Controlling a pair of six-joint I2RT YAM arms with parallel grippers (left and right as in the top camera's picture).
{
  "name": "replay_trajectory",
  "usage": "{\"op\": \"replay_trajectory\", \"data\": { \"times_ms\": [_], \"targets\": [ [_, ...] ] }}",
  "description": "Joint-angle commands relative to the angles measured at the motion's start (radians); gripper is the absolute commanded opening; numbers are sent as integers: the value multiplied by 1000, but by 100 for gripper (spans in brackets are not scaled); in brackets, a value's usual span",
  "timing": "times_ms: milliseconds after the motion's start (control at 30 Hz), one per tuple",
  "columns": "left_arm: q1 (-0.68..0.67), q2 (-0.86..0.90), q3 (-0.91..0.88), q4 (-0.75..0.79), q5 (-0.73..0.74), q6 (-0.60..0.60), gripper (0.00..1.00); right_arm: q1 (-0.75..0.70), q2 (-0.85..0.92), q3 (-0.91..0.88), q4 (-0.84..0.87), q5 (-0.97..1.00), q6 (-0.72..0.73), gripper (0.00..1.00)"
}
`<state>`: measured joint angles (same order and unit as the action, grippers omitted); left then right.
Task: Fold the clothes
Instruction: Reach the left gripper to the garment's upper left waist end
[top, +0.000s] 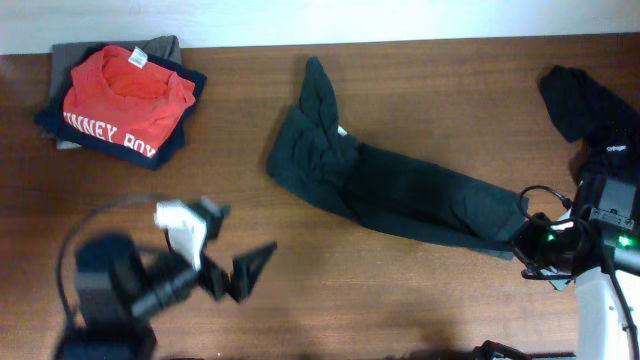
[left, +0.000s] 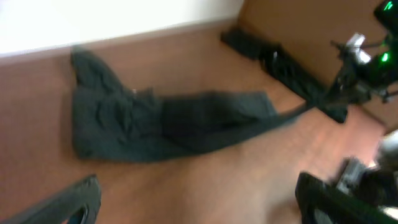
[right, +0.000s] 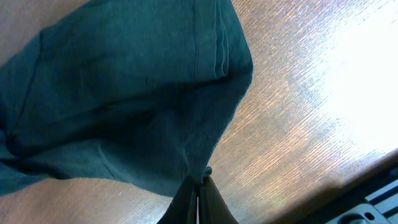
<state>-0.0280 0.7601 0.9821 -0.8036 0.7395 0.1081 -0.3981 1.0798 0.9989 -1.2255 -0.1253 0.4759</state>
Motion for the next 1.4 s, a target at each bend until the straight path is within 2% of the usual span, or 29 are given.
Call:
{"op": "replay_trajectory", "data": {
  "times_ms": [0, 100, 233, 300, 433, 533, 633, 767, 867, 933, 1033, 1167, 1367],
  "targets": [
    [-30, 188, 201, -107, 17, 117, 99, 4, -1, 21, 1, -6, 3, 4],
    [-52, 314, 286, -154, 43, 103, 99, 4, -1, 21, 1, -5, 0, 4],
    [-84, 438, 291, -95, 17, 60, 99, 4, -1, 21, 2, -5, 0, 4],
    [-125, 492, 306, -96, -127, -29, 99, 4, -1, 21, 3, -5, 0, 4],
    [-291, 621, 387, -124, -466, -177, 99, 4, -1, 21, 11, -5, 0, 4],
    [-420, 721, 473, -140, -650, -306, 99, 5, 0, 21, 15, -5, 0, 4],
    [-494, 817, 533, -134, -772, -492, 100, 5, 0, 21, 10, -6, -8, 4],
    [-506, 918, 540, -54, -678, -681, 99, 5, 0, 21, -14, -5, -58, 4],
    [-506, 980, 540, 6, -578, -704, 100, 4, 0, 21, -21, -3, -80, 4],
    [-506, 1016, 540, 40, -547, -787, 99, 4, 0, 21, -21, -2, -79, 4],
    [-506, 1067, 541, 78, -544, -909, 99, 4, 0, 21, -21, -3, -79, 4],
    [-506, 1113, 541, 149, -545, -1001, 99, 4, 0, 21, -22, -3, -79, 4],
    [-506, 1154, 540, 174, -632, -1296, 99, 4, 0, 21, -29, -6, -79, 4]
  ]
}}
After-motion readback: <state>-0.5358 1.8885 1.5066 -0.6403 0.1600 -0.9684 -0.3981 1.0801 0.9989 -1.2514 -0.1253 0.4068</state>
